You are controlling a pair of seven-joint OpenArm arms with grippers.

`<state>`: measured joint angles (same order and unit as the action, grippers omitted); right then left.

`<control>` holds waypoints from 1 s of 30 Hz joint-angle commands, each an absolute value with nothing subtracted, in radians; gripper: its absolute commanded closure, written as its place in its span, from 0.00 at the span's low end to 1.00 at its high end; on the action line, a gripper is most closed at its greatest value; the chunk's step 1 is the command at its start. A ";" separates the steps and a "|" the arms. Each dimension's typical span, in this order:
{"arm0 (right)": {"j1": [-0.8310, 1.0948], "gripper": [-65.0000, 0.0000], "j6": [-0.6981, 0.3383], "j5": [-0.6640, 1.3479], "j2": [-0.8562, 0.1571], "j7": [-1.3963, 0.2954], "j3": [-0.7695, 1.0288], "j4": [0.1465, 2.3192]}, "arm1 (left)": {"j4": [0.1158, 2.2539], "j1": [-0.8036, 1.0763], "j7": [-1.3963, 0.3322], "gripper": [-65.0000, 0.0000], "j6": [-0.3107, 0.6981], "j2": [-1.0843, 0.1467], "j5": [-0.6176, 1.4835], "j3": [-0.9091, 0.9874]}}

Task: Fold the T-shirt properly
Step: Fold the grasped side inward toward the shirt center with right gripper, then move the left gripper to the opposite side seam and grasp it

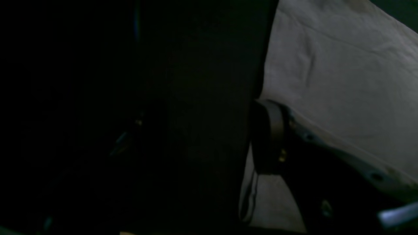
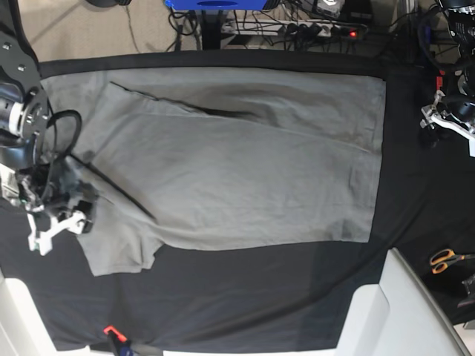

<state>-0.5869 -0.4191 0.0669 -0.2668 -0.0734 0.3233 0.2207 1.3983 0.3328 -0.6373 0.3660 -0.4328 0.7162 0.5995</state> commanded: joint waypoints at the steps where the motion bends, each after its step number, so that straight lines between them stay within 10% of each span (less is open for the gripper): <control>1: -0.615 0.31 -0.426 0.073 -0.282 -0.064 0.306 0.232 | 1.412 0.329 -0.618 0.41 0.369 -0.456 0.731 0.608; 6: -0.615 0.38 -0.426 0.074 -0.263 -0.061 0.249 0.237 | 1.412 0.329 -0.618 0.41 0.369 -0.460 0.731 0.608; 15: -0.616 1.00 -0.426 0.074 -0.266 -0.056 0.251 0.242 | 1.351 0.255 -0.618 0.41 0.366 -0.458 0.696 0.601; 30: -0.607 1.00 -0.429 0.076 -0.260 -0.062 0.252 0.305 | 0.684 -0.423 -0.615 0.39 0.366 -0.435 0.317 0.443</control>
<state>-0.5758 -0.4187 0.0692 -0.2474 -0.0830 0.2493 0.2882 0.6617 -0.4038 -0.6262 0.3672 -0.4171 0.3061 0.4416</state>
